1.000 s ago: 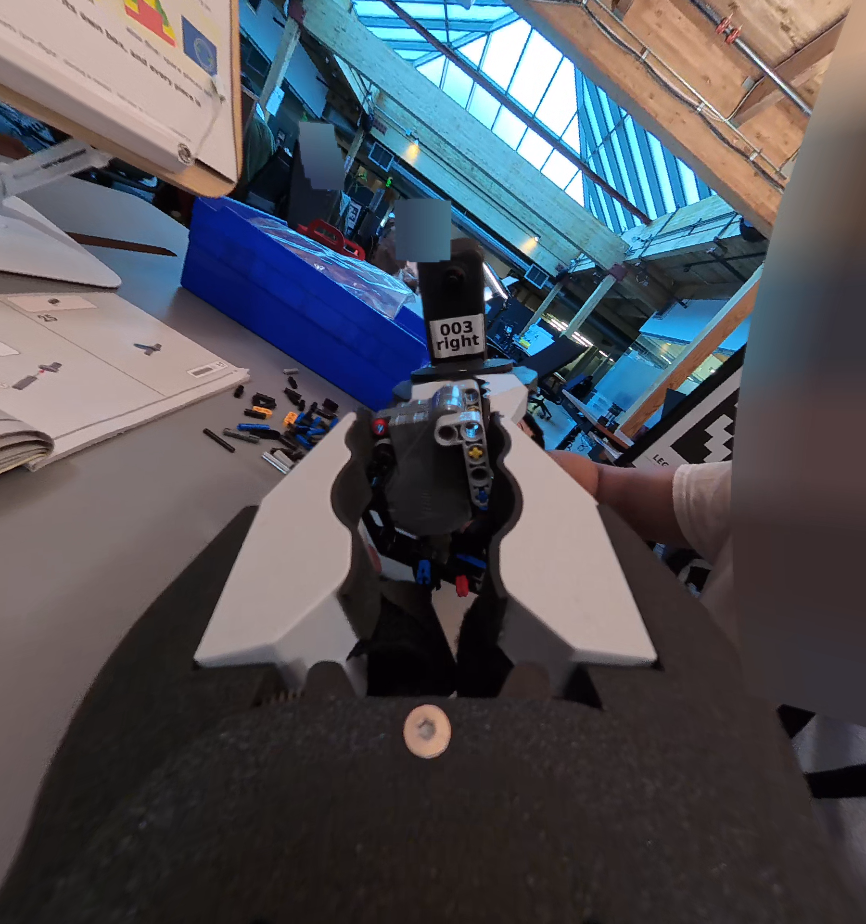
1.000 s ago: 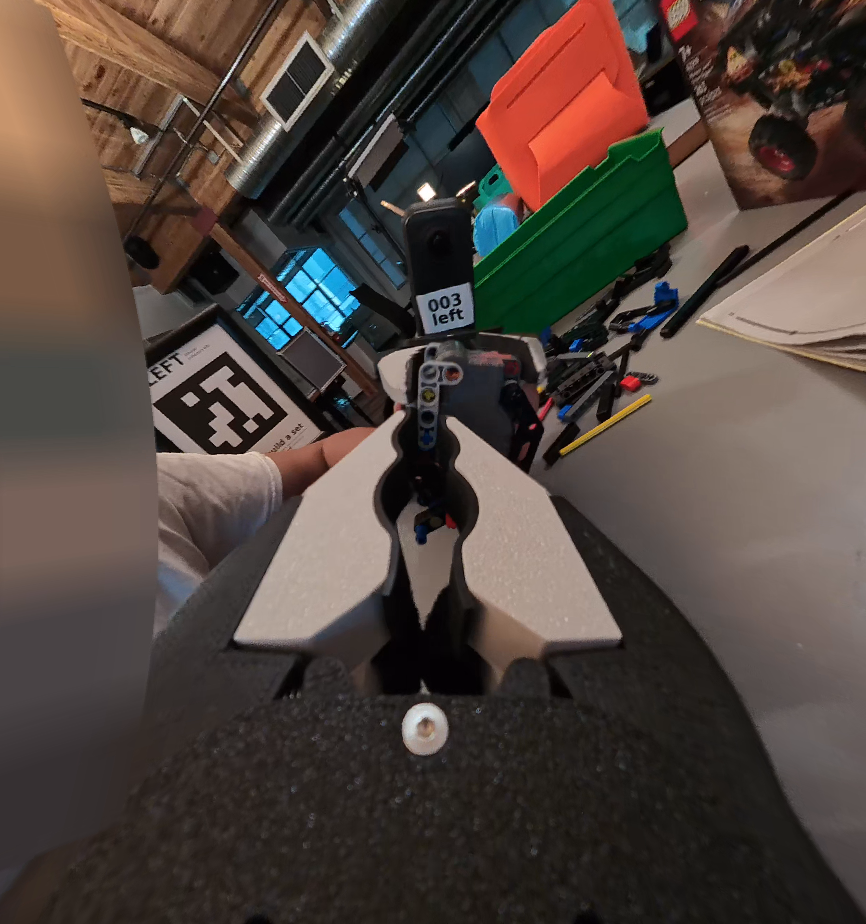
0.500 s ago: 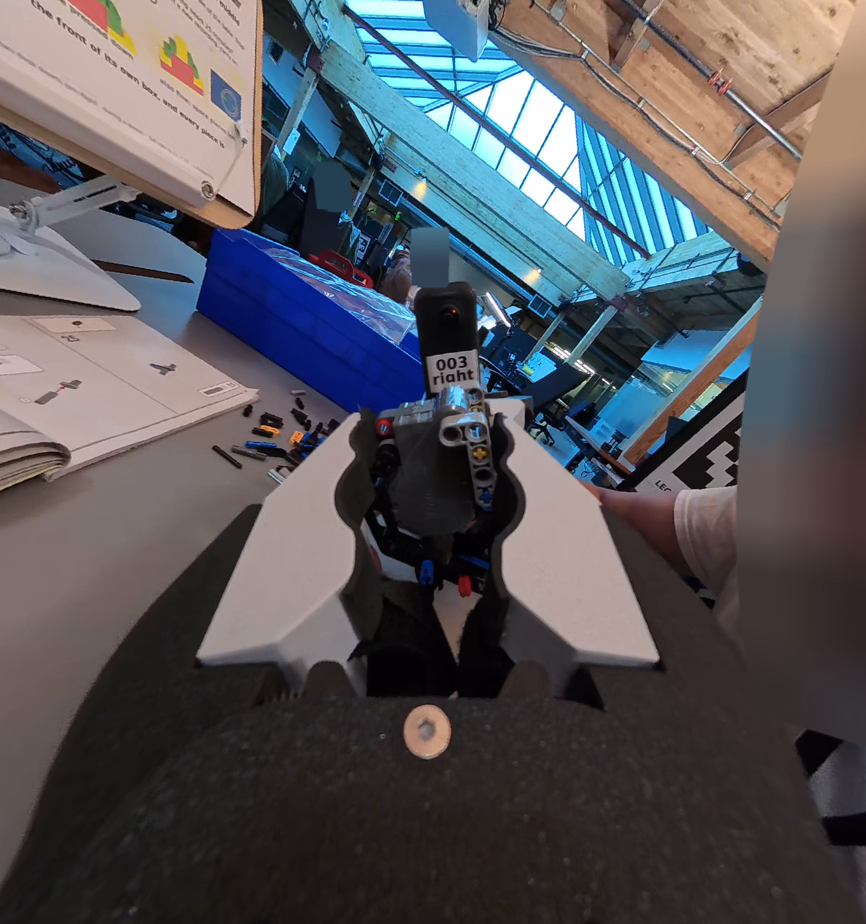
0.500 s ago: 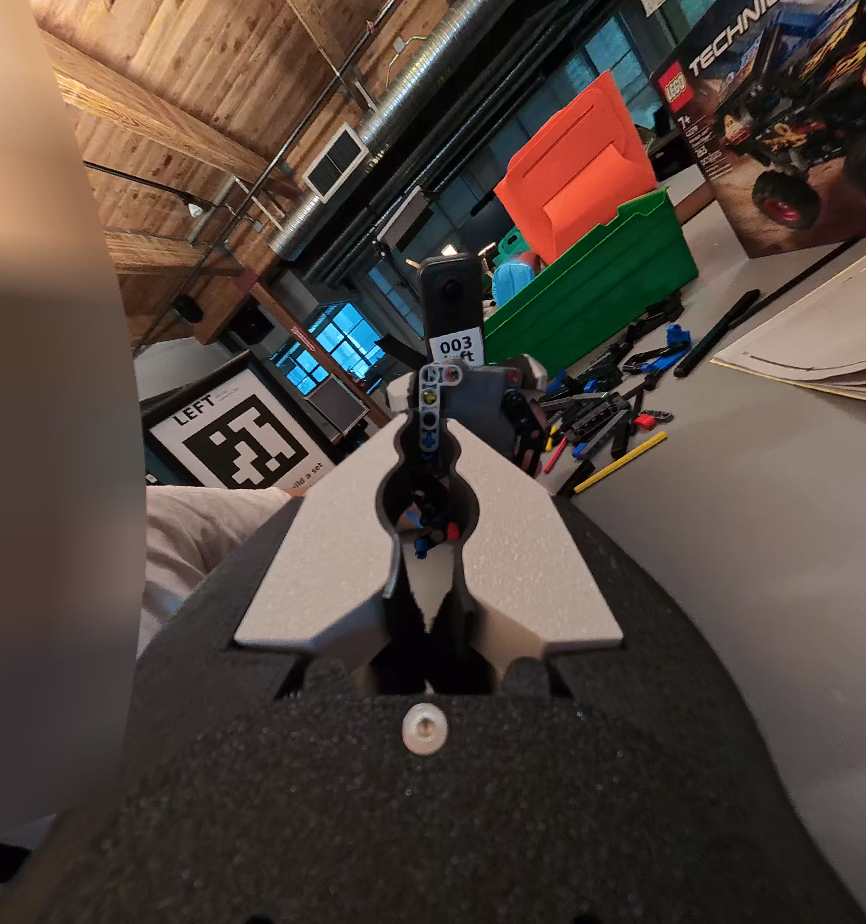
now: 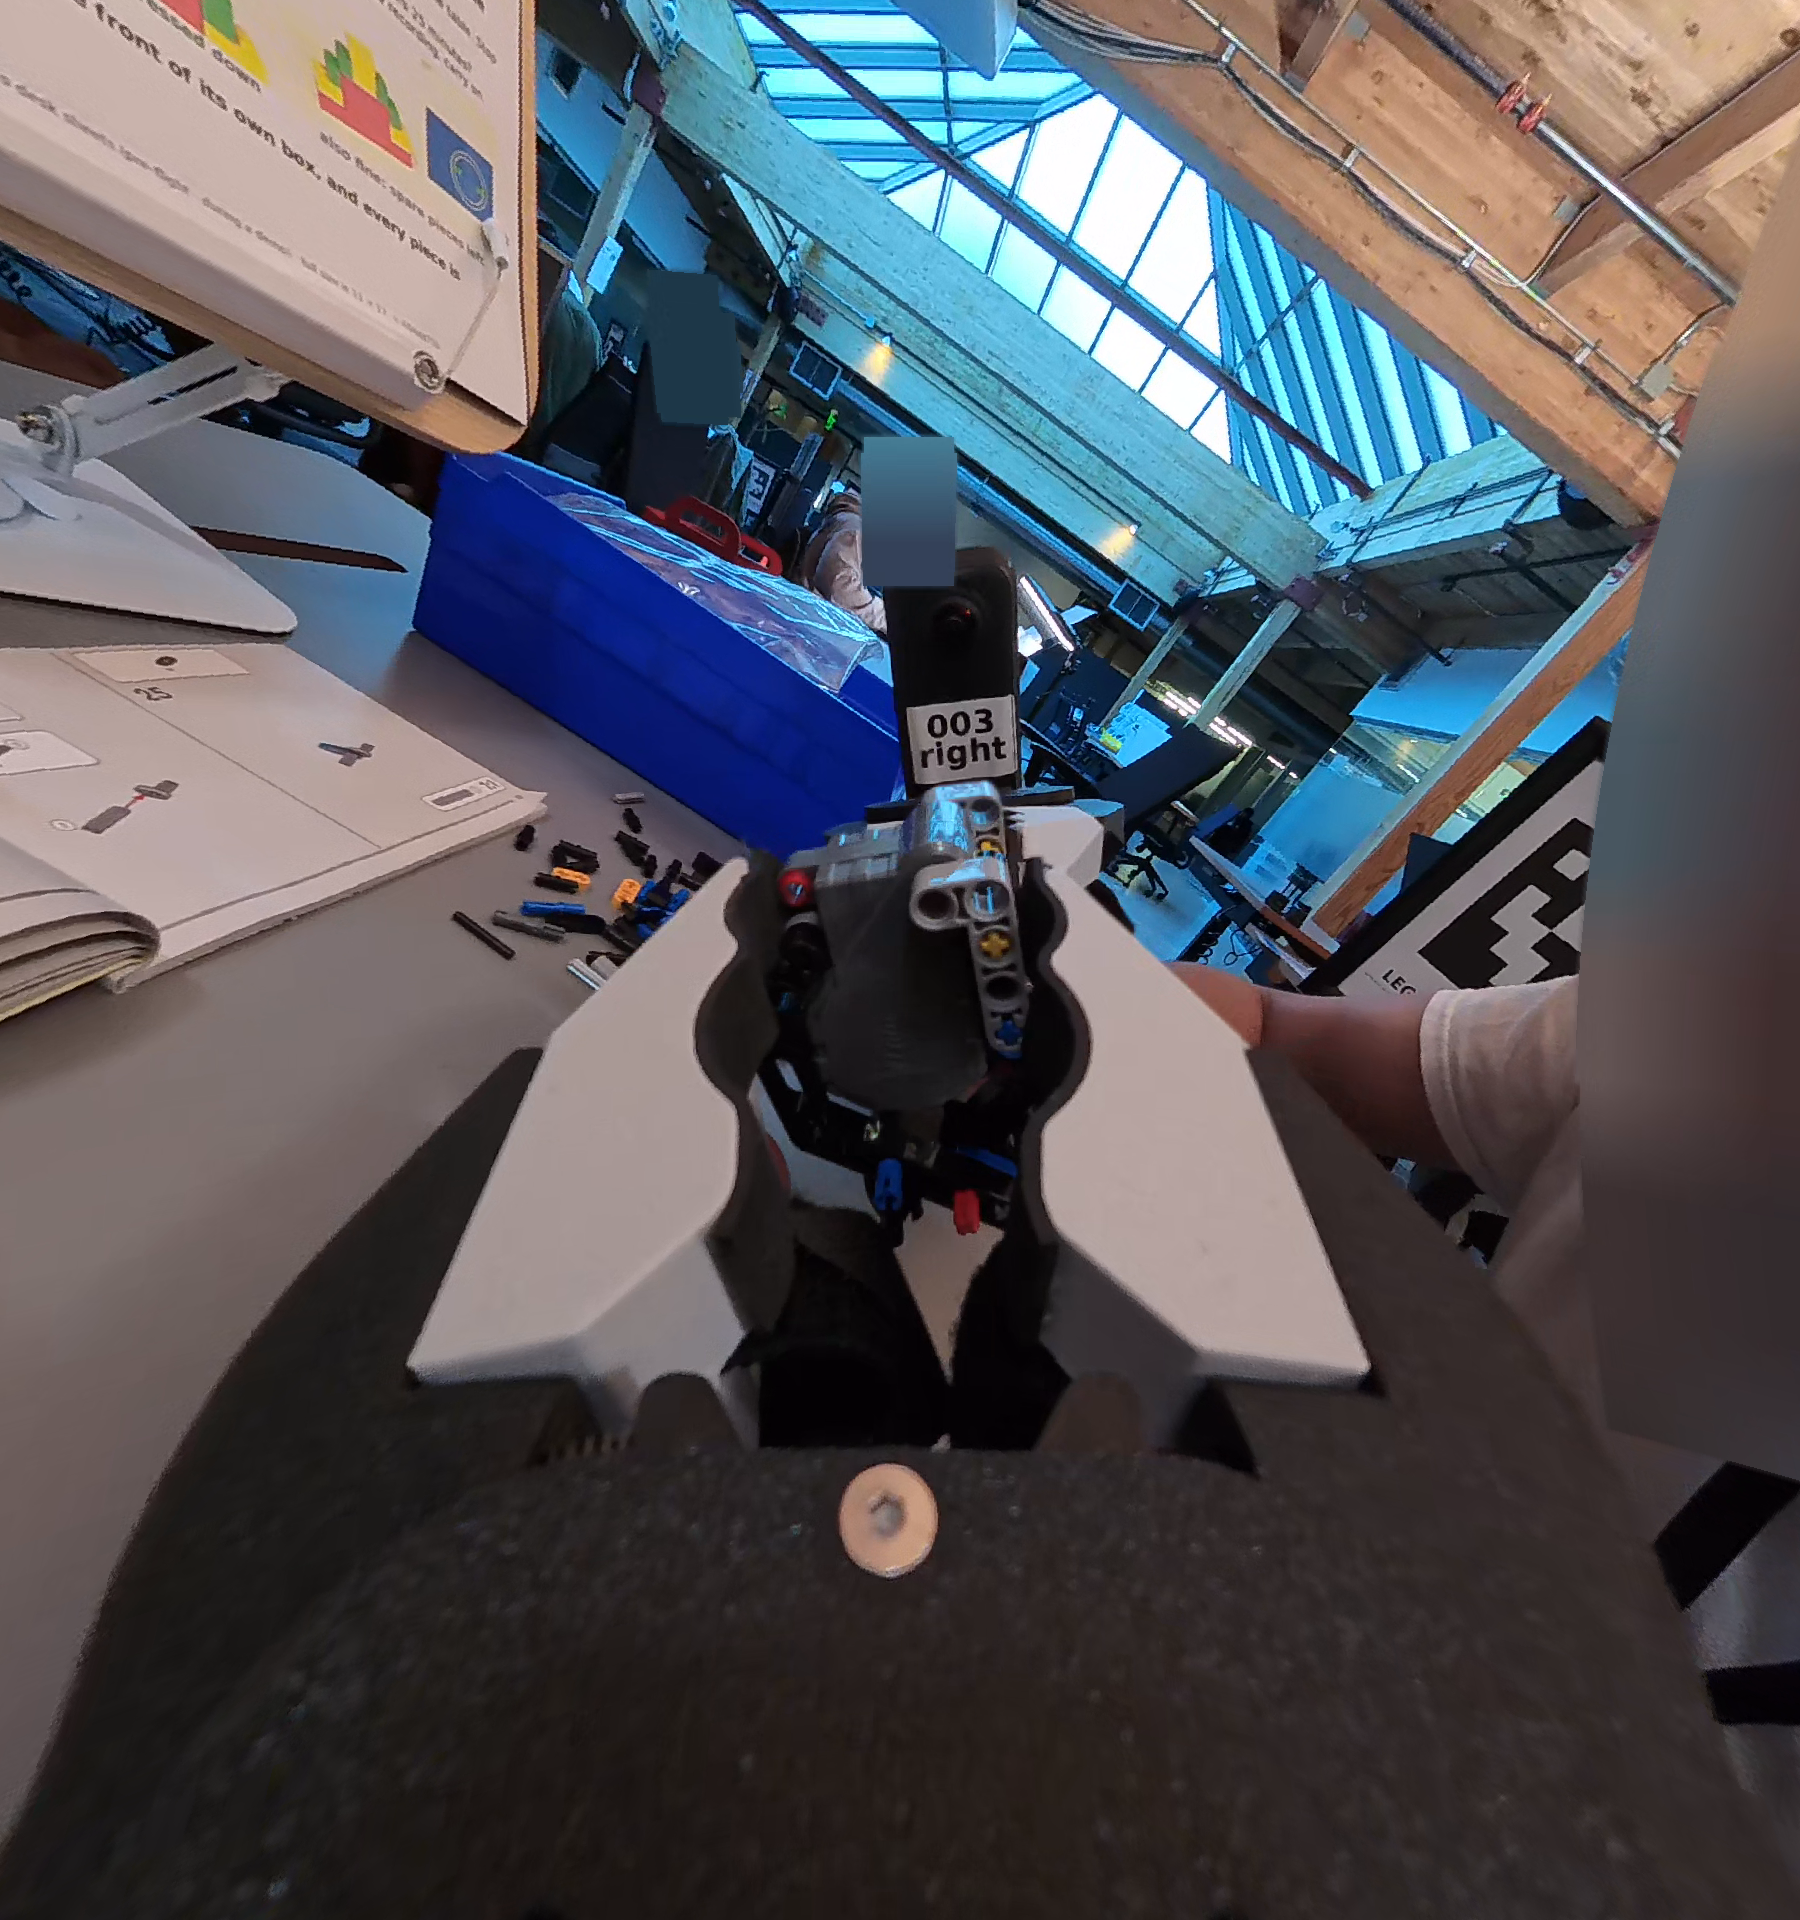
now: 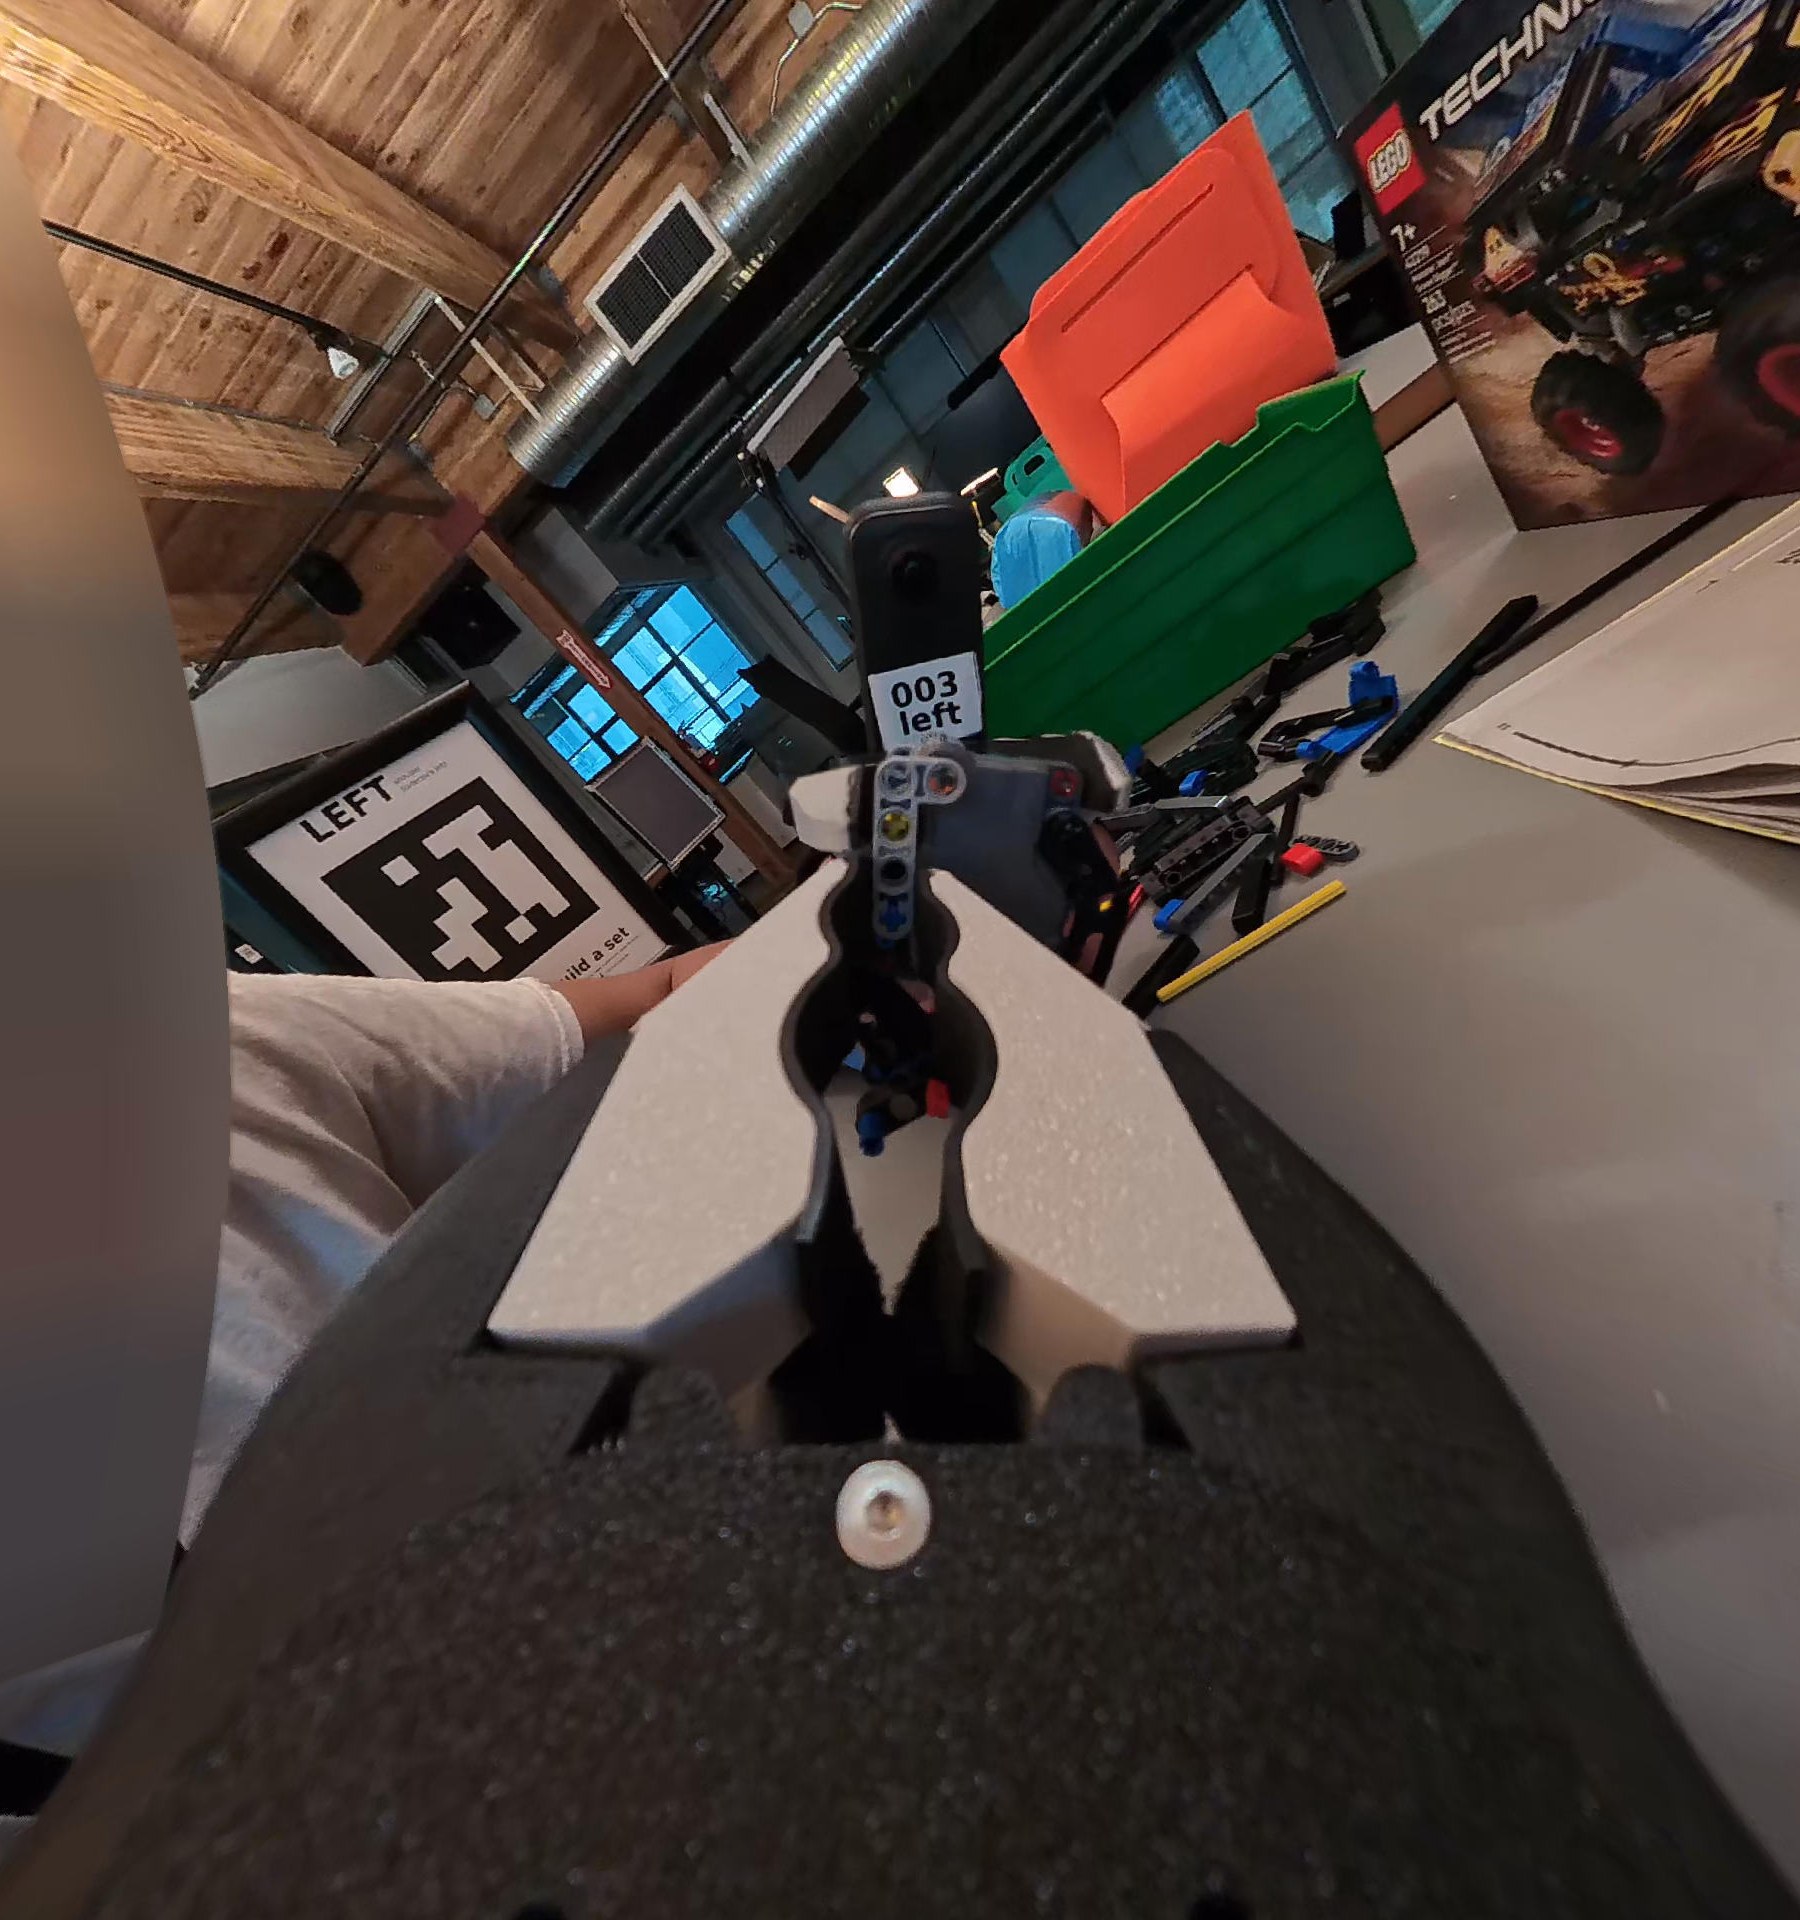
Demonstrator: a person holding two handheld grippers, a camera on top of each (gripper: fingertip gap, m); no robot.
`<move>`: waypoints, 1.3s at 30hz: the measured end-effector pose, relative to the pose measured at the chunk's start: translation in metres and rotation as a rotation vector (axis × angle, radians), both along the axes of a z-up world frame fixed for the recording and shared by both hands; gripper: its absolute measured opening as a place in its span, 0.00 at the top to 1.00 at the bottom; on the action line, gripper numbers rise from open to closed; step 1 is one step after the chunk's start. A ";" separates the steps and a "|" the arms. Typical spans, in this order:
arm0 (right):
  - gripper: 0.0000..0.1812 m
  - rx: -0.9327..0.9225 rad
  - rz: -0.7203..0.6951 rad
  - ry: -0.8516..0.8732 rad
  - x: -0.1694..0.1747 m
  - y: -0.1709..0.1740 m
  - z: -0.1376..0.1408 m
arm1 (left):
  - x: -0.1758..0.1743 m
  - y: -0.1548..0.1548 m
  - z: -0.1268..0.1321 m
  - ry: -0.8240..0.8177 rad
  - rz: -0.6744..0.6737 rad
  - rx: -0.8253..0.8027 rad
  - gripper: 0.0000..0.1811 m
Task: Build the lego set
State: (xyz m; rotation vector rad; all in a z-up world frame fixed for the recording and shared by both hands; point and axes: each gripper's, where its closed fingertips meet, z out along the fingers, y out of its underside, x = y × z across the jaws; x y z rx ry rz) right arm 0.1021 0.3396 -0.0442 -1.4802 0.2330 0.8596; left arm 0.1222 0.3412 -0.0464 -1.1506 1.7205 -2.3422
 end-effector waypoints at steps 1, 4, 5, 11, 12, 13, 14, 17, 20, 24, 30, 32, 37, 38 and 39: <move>0.97 -0.008 -0.003 0.000 0.000 0.000 -0.001 | 0.000 0.000 0.000 0.003 0.004 0.003 0.76; 0.97 0.019 -0.039 0.021 0.002 0.001 0.001 | 0.001 0.001 0.000 -0.002 0.013 -0.010 0.76; 0.97 0.033 -0.046 0.050 0.003 0.001 0.002 | 0.001 0.001 0.002 -0.007 0.016 -0.016 0.76; 0.96 0.059 -0.077 0.000 0.001 0.001 0.005 | 0.000 0.001 0.005 -0.006 0.010 -0.051 0.76; 0.96 0.061 -0.104 -0.064 0.001 0.001 0.005 | 0.000 0.001 0.004 0.011 0.003 -0.072 0.76; 0.96 0.066 -0.127 -0.128 0.001 0.002 0.005 | 0.000 0.001 0.004 0.024 -0.005 -0.099 0.76; 0.96 0.073 -0.138 -0.170 0.000 0.001 0.006 | 0.000 0.001 0.005 0.042 -0.024 -0.132 0.76; 0.96 0.052 -0.163 -0.240 0.000 0.001 0.003 | 0.000 0.000 0.002 0.073 -0.047 -0.166 0.76; 0.96 0.072 -0.182 -0.281 -0.002 0.001 0.006 | -0.002 -0.002 0.003 0.094 -0.078 -0.208 0.76; 0.96 0.059 -0.166 -0.199 -0.001 0.002 0.002 | 0.000 -0.001 0.000 0.083 -0.048 -0.178 0.76; 0.96 0.038 -0.166 -0.121 0.000 0.004 0.002 | 0.003 0.002 0.001 0.065 0.005 -0.152 0.76; 0.96 0.048 -0.163 -0.091 0.002 0.004 0.004 | 0.004 0.003 0.002 0.061 0.007 -0.145 0.76; 0.96 -0.044 -0.078 -0.112 0.006 0.003 -0.006 | 0.008 0.003 -0.009 0.052 0.033 0.004 0.76; 0.97 -0.057 -0.069 -0.140 0.006 0.001 -0.007 | 0.008 0.004 -0.011 0.039 0.040 0.039 0.76; 0.97 -0.062 -0.067 -0.182 0.008 -0.001 -0.007 | 0.009 0.005 -0.013 0.031 0.048 0.070 0.76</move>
